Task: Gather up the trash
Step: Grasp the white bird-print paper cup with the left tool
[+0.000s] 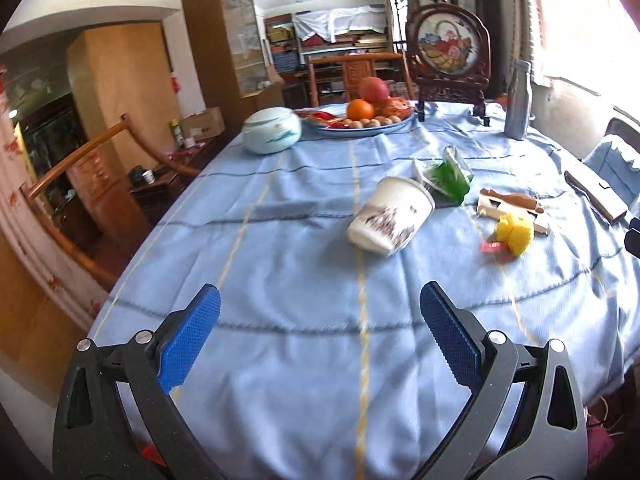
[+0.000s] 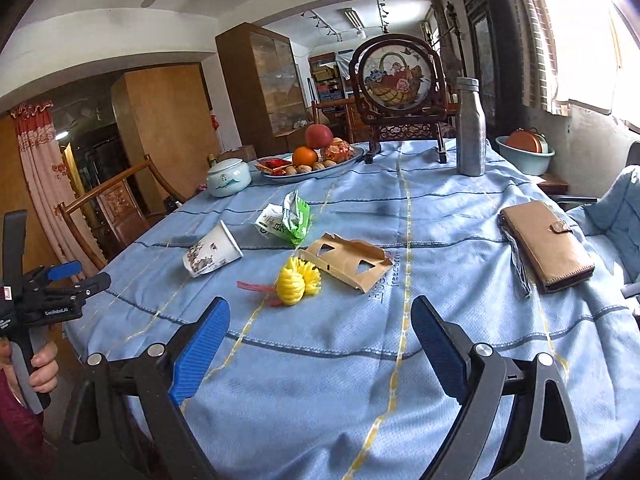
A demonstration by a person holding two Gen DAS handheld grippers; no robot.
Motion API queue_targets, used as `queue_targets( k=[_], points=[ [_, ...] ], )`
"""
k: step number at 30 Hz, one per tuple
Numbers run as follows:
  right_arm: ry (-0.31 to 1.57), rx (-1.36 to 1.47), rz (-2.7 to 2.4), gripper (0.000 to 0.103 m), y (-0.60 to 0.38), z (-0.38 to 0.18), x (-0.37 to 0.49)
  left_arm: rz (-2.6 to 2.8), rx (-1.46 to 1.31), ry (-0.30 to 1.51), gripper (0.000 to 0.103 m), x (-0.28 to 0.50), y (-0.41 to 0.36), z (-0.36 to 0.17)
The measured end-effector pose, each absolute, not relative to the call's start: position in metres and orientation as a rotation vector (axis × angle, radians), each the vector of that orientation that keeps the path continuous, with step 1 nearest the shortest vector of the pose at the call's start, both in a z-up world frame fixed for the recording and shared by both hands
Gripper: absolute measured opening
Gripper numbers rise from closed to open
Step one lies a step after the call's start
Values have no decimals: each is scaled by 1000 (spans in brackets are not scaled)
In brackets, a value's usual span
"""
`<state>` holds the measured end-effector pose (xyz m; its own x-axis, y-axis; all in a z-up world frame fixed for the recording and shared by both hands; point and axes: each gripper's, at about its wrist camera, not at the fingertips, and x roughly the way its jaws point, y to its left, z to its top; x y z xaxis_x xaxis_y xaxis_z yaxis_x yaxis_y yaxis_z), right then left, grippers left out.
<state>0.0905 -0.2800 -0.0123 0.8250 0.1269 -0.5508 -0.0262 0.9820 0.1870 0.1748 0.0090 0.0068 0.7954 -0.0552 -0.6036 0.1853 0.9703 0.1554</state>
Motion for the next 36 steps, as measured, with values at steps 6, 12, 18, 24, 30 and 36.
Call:
queue_targets(
  k=[6, 12, 18, 24, 30, 36],
  points=[
    [612, 197, 59, 90, -292, -12, 134, -184, 218, 681, 96, 234, -25, -6],
    [645, 290, 51, 90, -304, -28, 156, -286, 266, 700, 96, 276, -57, -22],
    [678, 329, 81, 91, -303, -42, 164, -293, 320, 744, 86, 303, -76, -45],
    [702, 337, 120, 93, -297, -47, 163, -326, 250, 746, 63, 303, -64, -40],
    [739, 146, 128, 91, -253, -45, 170, -333, 235, 719, 51, 295, -61, -34],
    [903, 83, 205, 54, -215, -63, 207, -327, 222, 757, 62, 303, -60, -40]
  ],
)
